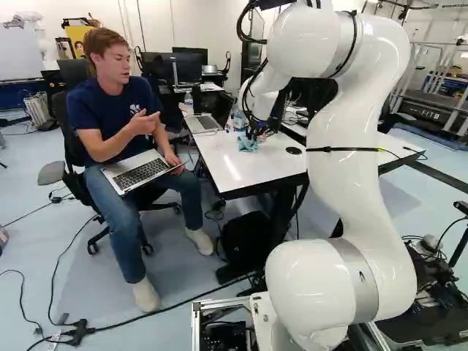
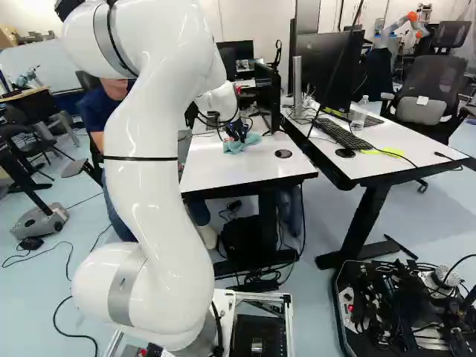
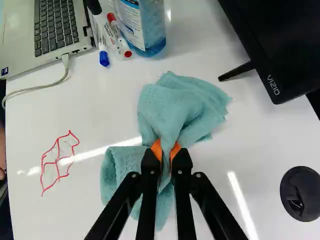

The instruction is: Clean the table with the green towel

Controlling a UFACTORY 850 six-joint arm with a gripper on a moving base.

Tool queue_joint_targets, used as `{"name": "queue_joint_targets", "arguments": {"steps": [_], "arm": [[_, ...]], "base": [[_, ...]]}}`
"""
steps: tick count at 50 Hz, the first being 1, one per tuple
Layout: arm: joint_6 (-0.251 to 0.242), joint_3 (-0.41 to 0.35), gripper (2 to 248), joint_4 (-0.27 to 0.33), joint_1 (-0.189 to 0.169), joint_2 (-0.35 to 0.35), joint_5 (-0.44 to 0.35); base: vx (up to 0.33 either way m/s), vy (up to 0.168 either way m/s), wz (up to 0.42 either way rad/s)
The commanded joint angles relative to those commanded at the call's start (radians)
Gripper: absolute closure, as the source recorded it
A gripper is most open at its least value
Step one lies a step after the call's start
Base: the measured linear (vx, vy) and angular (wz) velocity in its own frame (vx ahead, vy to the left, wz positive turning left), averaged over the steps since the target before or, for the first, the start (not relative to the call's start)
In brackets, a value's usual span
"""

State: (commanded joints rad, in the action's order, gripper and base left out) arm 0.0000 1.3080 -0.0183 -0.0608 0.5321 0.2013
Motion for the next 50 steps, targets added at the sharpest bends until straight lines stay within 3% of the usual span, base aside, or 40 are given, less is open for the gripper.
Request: {"name": "queue_joint_targets", "arguments": {"steps": [50], "arm": [[0.000, 0.069, 211, 0.000, 0.002, 0.050, 0.000]], "base": [[0.000, 0.000, 0.000]]}}
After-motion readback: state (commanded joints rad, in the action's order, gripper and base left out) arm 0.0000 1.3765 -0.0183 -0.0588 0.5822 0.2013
